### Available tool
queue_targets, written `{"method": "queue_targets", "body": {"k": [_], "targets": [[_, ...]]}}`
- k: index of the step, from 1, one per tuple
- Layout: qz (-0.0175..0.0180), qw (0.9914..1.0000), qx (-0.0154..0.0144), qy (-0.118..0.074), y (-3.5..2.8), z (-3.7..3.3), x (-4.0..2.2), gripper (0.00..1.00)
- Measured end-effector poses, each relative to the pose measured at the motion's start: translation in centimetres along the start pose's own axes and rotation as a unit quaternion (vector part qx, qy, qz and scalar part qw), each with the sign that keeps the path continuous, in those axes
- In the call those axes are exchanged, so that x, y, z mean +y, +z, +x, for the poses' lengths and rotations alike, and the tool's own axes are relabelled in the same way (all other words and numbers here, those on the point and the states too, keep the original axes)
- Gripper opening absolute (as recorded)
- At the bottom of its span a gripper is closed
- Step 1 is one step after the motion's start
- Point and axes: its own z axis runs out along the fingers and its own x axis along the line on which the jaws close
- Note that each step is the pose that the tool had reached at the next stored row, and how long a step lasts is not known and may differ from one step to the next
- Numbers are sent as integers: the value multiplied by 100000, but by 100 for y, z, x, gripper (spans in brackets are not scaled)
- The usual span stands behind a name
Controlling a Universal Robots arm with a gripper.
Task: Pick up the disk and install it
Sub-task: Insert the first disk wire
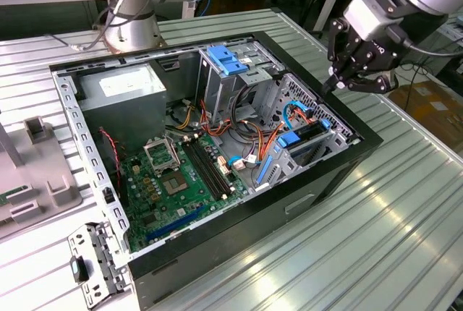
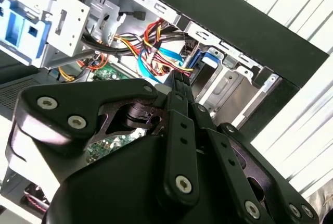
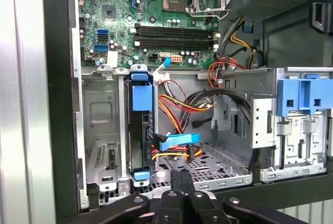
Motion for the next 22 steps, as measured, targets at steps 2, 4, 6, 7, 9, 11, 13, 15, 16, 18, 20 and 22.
{"method": "queue_targets", "body": {"k": [2, 4, 6, 7, 9, 11, 13, 15, 16, 18, 20, 22], "targets": [[-2, 100000, -163, 11, -29, -8, -2, 11], [-5, 100000, -268, 18, -36, -10, -2, 11], [-6, 100000, -286, 18, -36, -9, -3, 11], [-6, 100000, -288, 20, -36, -9, -2, 11], [-6, 100000, -292, 19, -36, -9, -3, 11], [-6, 100000, -297, 18, -35, -9, -3, 11], [-11, 100000, -302, 15, -34, -9, -19, 11], [-9, 100000, -289, 18, -29, -8, -38, 11], [-13, 100000, -278, 23, -14, -3, -58, 11], [-19, 100000, -228, 19, 6, 6, -75, 11], [-21, 100000, -126, 15, 22, 19, -89, 11], [-15, 100000, -55, 12, 32, 44, -99, 11]]}}
